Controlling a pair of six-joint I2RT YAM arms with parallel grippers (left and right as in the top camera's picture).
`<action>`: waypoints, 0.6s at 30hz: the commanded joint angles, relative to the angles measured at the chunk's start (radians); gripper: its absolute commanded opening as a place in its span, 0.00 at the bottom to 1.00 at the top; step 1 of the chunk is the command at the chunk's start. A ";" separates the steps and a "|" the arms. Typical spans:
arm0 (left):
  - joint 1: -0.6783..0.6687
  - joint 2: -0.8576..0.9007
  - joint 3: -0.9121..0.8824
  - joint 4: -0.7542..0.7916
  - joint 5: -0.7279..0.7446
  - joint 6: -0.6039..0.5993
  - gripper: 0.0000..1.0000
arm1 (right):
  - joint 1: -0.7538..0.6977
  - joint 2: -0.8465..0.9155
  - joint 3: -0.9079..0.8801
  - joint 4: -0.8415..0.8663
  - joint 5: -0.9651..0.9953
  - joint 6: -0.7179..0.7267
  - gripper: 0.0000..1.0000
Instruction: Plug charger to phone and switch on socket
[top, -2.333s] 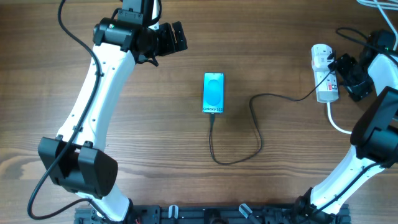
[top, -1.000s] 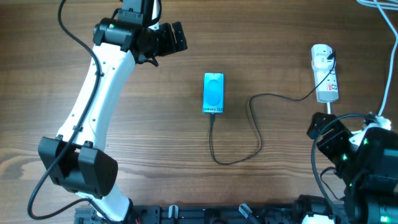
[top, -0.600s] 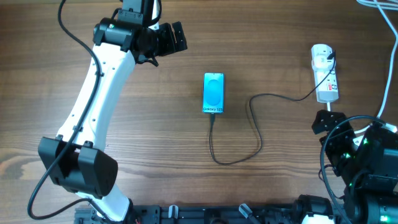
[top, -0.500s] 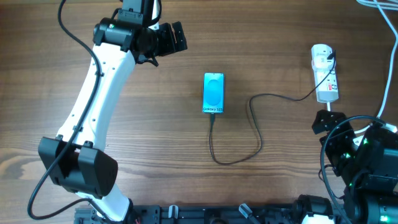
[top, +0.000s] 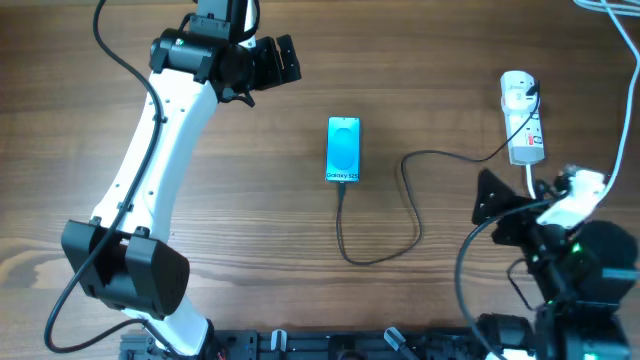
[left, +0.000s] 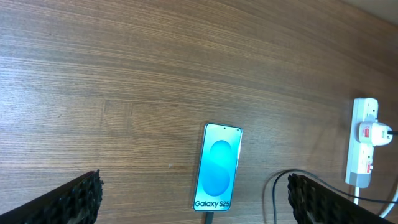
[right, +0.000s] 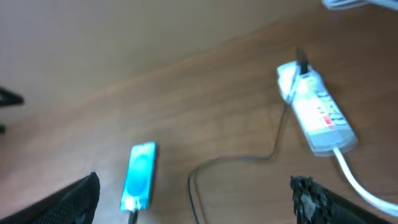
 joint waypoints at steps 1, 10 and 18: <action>0.003 0.008 -0.005 0.002 -0.009 0.005 1.00 | 0.045 -0.105 -0.180 0.163 -0.077 -0.066 1.00; 0.003 0.008 -0.005 0.002 -0.009 0.005 1.00 | 0.045 -0.340 -0.402 0.341 -0.098 -0.280 1.00; 0.003 0.008 -0.005 0.002 -0.010 0.005 1.00 | 0.045 -0.341 -0.403 0.381 -0.025 -0.299 1.00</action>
